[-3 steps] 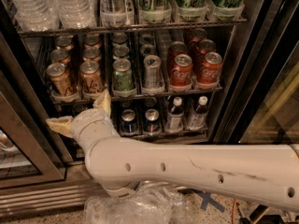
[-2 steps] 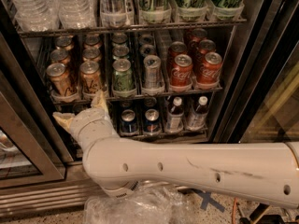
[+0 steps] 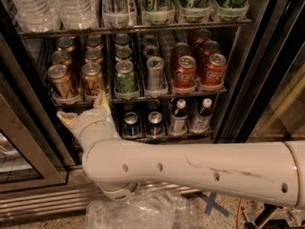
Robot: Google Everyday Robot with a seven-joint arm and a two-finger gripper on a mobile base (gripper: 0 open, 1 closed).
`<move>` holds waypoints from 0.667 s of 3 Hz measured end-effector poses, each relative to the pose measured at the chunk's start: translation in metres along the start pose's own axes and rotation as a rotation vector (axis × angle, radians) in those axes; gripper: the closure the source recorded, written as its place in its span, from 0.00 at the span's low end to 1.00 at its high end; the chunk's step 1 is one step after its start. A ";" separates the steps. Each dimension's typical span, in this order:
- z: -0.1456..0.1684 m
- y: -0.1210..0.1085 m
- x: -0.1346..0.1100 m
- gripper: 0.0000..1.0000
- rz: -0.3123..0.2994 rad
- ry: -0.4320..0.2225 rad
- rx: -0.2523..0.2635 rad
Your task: Pick orange can from middle shelf of fridge
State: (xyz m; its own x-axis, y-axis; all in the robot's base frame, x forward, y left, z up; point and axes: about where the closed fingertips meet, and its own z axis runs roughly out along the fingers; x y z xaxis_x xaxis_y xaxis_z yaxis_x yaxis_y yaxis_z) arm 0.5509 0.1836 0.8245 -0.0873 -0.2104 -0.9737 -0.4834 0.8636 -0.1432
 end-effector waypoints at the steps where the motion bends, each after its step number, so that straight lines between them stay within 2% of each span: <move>1: 0.009 -0.011 0.003 0.20 0.011 0.006 0.034; 2: 0.016 -0.024 0.008 0.20 0.027 0.014 0.072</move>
Offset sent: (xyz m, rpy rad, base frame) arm 0.0398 -0.0264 -0.0130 0.0187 0.0166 -0.1263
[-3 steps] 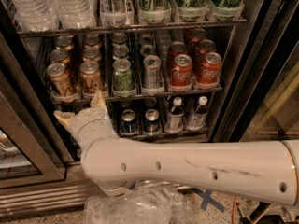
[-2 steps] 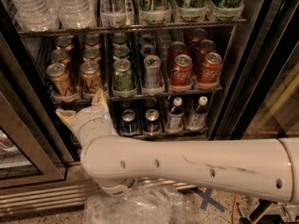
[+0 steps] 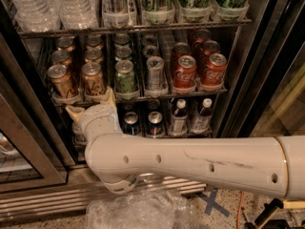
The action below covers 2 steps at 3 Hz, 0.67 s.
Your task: Pick orange can from middle shelf of fridge
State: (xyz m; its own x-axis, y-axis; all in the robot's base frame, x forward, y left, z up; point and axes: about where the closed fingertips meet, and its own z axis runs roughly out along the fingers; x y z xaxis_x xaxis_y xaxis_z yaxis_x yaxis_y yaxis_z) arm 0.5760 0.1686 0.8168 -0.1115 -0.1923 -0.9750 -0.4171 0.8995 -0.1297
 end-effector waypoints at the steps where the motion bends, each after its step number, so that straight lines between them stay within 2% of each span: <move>1: 0.006 -0.011 -0.002 0.20 0.011 -0.008 0.034; 2: 0.010 -0.017 -0.007 0.21 0.019 -0.032 0.063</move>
Offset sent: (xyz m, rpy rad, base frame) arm 0.0234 -0.0153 0.0151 0.0427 -0.0707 -0.0972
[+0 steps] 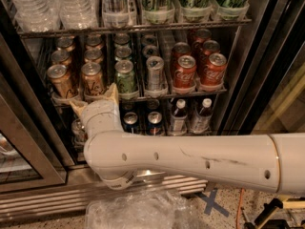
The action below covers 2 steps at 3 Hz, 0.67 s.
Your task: Pick orange can from middle shelf of fridge
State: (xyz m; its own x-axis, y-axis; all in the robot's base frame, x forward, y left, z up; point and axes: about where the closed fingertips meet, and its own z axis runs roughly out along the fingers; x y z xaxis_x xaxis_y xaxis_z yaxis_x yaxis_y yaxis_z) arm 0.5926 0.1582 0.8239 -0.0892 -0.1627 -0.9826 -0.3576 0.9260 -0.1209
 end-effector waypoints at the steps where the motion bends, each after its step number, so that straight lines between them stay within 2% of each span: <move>1: 0.014 0.005 -0.009 0.21 0.019 -0.059 0.014; 2: 0.017 0.003 -0.010 0.23 0.024 -0.062 0.023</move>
Offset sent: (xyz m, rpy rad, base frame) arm 0.0084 0.0104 0.0082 0.0341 -0.0556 -0.0089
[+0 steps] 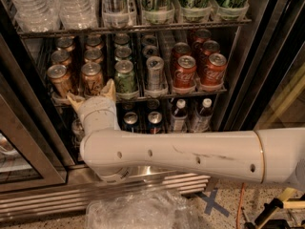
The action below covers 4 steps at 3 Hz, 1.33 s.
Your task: Pick orange can from middle shelf of fridge
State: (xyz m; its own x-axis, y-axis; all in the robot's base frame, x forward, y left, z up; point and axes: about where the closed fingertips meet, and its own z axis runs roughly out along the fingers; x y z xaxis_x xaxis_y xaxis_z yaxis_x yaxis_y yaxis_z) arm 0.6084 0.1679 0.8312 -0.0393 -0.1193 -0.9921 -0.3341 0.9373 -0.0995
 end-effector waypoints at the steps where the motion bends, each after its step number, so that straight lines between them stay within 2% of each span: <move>1: 0.001 -0.003 -0.001 0.34 0.002 -0.003 0.010; 2: 0.011 -0.008 -0.008 0.32 0.018 -0.023 0.032; 3: 0.013 -0.004 -0.007 0.35 0.021 -0.022 0.025; 4: 0.015 -0.002 -0.006 0.54 0.019 -0.020 0.019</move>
Offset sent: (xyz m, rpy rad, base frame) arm 0.0094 -0.0112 0.0067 0.0116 -0.0181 -0.0437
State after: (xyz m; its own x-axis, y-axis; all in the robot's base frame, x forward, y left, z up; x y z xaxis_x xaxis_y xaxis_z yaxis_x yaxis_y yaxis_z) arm 0.6229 0.1717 0.8359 -0.0264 -0.0948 -0.9951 -0.3158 0.9453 -0.0817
